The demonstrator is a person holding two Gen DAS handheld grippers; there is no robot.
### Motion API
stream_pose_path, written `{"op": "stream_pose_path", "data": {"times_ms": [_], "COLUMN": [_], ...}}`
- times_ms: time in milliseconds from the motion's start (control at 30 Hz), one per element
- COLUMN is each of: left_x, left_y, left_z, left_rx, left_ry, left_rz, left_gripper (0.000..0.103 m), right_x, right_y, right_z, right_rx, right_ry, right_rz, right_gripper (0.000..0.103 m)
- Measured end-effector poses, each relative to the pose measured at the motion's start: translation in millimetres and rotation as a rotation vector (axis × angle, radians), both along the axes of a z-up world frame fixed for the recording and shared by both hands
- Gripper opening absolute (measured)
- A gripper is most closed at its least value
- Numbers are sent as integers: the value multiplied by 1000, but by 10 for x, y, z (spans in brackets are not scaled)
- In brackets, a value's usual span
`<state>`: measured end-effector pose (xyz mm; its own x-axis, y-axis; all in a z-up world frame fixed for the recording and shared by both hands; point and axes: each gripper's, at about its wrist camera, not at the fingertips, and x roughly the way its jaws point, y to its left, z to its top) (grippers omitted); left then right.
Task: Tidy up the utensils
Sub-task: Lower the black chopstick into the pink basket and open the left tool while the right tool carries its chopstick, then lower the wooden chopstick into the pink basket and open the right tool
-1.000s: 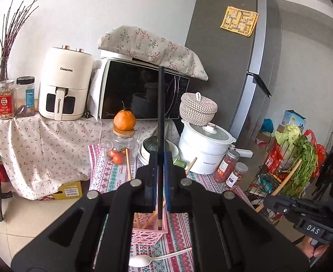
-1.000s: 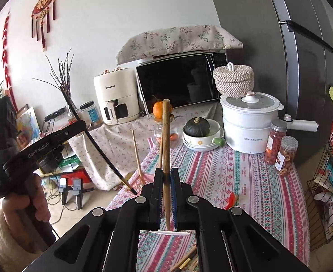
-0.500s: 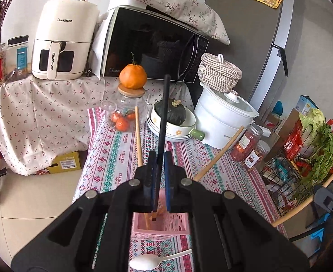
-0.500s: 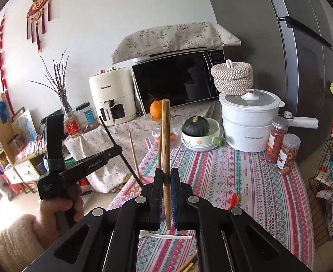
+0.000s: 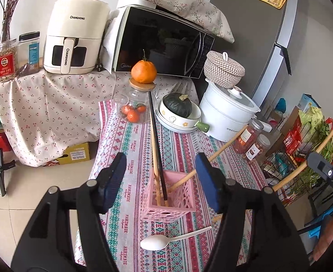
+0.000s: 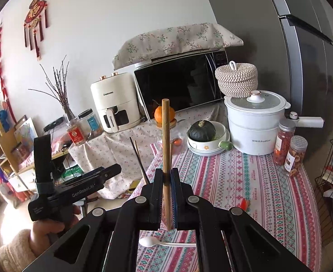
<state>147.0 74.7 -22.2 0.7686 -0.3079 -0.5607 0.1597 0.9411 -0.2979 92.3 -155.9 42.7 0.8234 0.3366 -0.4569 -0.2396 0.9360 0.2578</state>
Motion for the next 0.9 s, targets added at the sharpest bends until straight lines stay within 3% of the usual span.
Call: {"op": "stream_pose_path", "data": {"times_ms": [233, 433, 733, 900], "left_x": [-81, -125, -128, -141], "left_y": [158, 252, 239, 178], "left_z": [-143, -203, -266, -269], "left_rx": [31, 39, 51, 77], "left_ry": [78, 106, 134, 132], "left_rz": [6, -1, -21, -39], "left_gripper": [71, 72, 74, 77], "right_x": [211, 469, 812, 812], "right_y": [264, 504, 525, 395], "right_z": [105, -54, -520, -584], "right_rx": [12, -30, -39, 0], "right_ry": [-15, 13, 159, 195], "right_rz": [4, -29, -77, -81], "right_gripper": [6, 7, 7, 9]}}
